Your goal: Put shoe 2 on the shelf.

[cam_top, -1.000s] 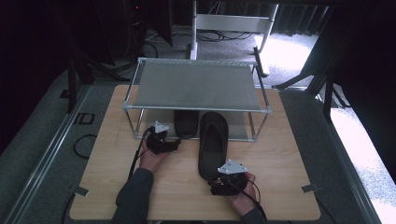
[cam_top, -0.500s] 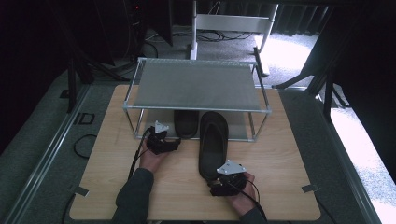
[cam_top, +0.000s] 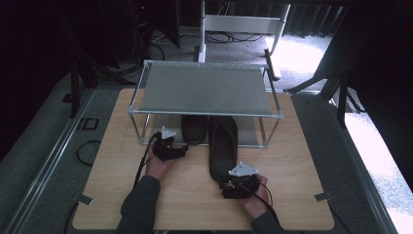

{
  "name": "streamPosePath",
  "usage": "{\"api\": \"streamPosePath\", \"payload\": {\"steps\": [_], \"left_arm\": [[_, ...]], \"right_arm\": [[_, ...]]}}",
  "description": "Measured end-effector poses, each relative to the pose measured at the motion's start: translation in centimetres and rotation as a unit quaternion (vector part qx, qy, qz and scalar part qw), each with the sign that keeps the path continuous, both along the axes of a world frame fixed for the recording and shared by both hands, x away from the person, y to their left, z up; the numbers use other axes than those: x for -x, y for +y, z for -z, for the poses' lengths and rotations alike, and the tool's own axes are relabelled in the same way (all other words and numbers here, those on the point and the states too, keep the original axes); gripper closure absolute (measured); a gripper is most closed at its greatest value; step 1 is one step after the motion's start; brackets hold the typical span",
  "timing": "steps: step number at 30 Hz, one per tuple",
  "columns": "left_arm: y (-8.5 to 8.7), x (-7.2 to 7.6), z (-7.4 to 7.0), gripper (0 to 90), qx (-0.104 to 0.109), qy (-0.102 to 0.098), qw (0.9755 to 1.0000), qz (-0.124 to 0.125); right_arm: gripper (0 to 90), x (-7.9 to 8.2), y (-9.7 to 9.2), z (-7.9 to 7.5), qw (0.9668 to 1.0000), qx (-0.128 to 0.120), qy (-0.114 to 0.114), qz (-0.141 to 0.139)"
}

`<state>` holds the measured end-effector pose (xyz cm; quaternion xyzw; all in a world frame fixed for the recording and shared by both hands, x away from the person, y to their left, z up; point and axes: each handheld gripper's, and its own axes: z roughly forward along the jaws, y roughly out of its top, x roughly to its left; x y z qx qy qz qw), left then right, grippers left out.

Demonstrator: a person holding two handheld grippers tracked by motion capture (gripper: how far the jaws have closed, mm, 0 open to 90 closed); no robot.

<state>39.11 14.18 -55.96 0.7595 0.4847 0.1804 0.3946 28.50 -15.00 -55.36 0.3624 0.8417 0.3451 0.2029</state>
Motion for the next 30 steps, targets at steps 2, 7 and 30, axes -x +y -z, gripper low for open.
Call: {"api": "streamPosePath", "payload": {"steps": [2, 7, 30], "left_arm": [[0.0, 0.0, 0.0, 27.5, 0.0, 0.0, 1.0, 0.0], [0.0, 0.0, 0.0, 27.5, 0.0, 0.0, 1.0, 0.0], [0.0, 0.0, 0.0, 27.5, 0.002, 0.0, 1.0, 0.0]], "right_arm": [[15.2, -0.1, -0.1, -0.1, 1.0, 0.0, 0.0, 0.004], [16.9, -0.6, -0.5, -0.3, 0.9999, -0.003, -0.005, 0.01], [20.1, -1.1, -0.9, -0.7, 0.9998, -0.003, -0.011, 0.015]]}}
